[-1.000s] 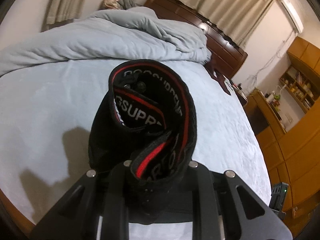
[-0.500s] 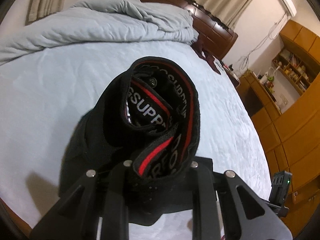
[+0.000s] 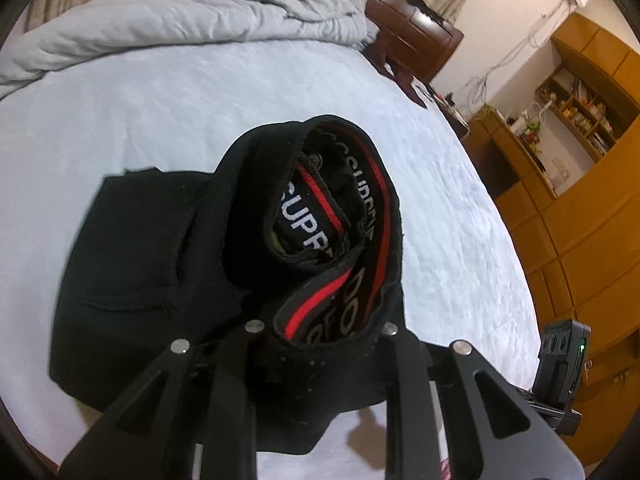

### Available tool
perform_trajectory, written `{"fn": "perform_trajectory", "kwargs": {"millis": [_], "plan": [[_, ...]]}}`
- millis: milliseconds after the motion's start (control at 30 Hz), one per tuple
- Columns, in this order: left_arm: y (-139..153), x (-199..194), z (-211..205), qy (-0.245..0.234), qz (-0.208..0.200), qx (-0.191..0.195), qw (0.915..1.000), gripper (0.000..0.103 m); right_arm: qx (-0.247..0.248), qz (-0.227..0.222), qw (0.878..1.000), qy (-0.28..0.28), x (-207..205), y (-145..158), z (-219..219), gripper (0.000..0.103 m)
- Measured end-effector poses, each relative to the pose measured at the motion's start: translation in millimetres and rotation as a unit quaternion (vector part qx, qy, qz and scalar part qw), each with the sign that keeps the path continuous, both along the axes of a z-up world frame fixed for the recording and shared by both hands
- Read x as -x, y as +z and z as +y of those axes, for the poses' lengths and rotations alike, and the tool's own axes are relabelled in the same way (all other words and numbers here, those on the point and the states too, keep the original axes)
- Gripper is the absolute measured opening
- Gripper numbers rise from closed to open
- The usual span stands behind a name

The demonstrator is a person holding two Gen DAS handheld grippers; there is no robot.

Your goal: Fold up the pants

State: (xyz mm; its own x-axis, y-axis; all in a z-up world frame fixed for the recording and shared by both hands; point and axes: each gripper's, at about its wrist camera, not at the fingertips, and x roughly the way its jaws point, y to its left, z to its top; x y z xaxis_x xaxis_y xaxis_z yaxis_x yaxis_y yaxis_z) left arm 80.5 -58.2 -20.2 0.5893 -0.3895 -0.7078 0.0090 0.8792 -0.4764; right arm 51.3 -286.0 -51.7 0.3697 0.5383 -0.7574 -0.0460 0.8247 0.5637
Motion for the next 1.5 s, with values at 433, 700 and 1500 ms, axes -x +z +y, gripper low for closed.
{"fn": "perform_trajectory", "kwargs": {"millis": [433,700,1500], "plan": [[-40,-21,-56,-0.05,0.034,-0.012,0.9981,0.019,0.0,0.008,1.0,-0.012,0,-7,-7,0.073],[-56,-28,-64,-0.065,0.042,-0.023,0.9967,0.02,0.001,0.009,1.0,-0.017,2,-8,-8,0.073],[-34,-9,39,0.017,0.054,-0.01,0.9984,0.076,-0.02,-0.003,0.998,0.065,-14,7,61,0.074]]}}
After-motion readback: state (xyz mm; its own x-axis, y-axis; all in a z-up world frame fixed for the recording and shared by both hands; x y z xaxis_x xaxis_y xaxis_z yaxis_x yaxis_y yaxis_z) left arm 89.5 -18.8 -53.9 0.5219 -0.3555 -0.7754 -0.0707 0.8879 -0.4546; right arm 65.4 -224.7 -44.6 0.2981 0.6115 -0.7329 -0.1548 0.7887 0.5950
